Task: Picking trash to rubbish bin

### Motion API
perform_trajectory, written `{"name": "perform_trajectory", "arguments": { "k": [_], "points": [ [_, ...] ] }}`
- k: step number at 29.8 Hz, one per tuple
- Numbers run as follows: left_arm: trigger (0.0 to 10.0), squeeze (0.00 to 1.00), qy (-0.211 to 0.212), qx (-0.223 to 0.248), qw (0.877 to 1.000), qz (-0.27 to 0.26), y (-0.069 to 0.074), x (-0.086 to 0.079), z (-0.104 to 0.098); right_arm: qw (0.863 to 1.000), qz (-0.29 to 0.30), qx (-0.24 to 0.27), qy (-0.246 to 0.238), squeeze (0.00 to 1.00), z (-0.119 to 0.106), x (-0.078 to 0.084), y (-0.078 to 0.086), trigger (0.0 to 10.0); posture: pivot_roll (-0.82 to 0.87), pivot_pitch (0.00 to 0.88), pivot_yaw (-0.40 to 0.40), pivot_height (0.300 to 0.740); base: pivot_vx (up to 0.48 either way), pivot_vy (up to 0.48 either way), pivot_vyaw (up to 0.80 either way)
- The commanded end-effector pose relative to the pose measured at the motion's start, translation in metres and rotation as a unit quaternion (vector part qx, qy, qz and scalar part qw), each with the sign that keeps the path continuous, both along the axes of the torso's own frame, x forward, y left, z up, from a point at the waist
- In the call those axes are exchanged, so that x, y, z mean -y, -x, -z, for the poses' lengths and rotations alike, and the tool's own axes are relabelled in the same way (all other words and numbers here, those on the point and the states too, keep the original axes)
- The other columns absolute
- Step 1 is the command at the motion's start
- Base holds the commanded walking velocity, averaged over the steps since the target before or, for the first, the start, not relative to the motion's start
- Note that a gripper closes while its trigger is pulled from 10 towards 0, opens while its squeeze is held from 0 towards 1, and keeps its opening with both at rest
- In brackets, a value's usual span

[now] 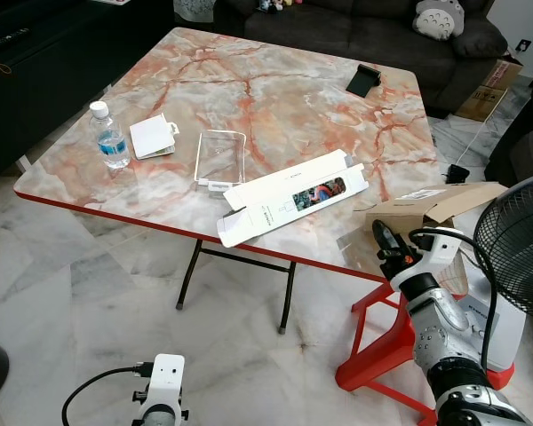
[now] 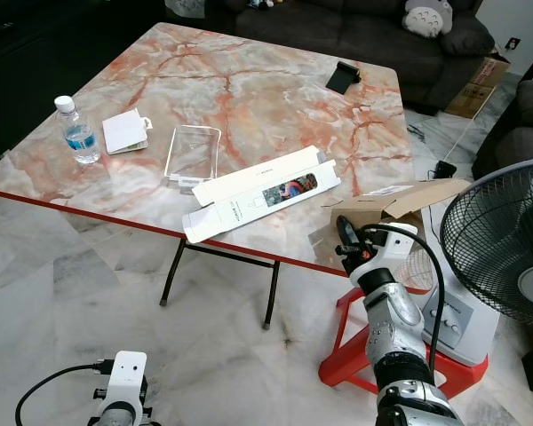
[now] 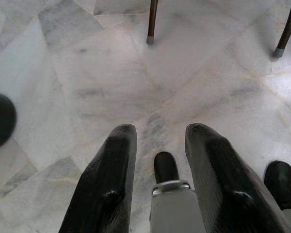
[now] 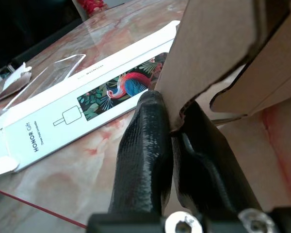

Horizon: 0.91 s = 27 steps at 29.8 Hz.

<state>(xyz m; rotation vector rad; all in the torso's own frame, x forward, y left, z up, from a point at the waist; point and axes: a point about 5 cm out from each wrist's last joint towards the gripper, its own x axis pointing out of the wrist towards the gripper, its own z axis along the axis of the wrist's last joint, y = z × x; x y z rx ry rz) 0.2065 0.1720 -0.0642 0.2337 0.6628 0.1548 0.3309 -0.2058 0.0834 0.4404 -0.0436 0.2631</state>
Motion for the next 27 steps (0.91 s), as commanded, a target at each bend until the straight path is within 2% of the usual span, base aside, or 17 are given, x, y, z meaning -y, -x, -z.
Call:
{"name": "perform_trajectory", "arguments": {
  "k": [1, 4, 13, 27],
  "points": [
    [10.0, 0.0, 0.007, -0.007, 1.0, -0.01, 0.0056, 0.002, 0.0034, 1.0, 0.011, -0.005, -0.007, 0.0, 0.0021, 0.0045, 0.002, 10.0, 0.04, 0.143, -0.142, 0.728, 0.0, 0.0, 0.0],
    [10.0, 0.0, 0.006, -0.008, 1.0, -0.009, 0.0062, 0.0023, 0.0037, 1.0, 0.001, -0.005, 0.011, 0.0, 0.002, 0.0029, 0.0017, 10.0, 0.04, 0.144, -0.144, 0.728, 0.0, 0.0, 0.0],
    [10.0, 0.0, 0.006, -0.008, 1.0, -0.01, 0.0065, 0.0025, 0.0038, 1.0, 0.007, -0.009, 0.011, 0.0, 0.0026, 0.0061, 0.0021, 10.0, 0.04, 0.146, -0.146, 0.728, 0.0, 0.0, 0.0],
    [10.0, 0.0, 0.009, -0.006, 1.0, -0.012, 0.0072, 0.0034, 0.004, 1.0, 0.012, -0.02, 0.013, 0.0, 0.0068, 0.0103, 0.0046, 10.0, 0.04, 0.147, -0.148, 0.728, -0.28, 0.0, 0.0]
  ]
}}
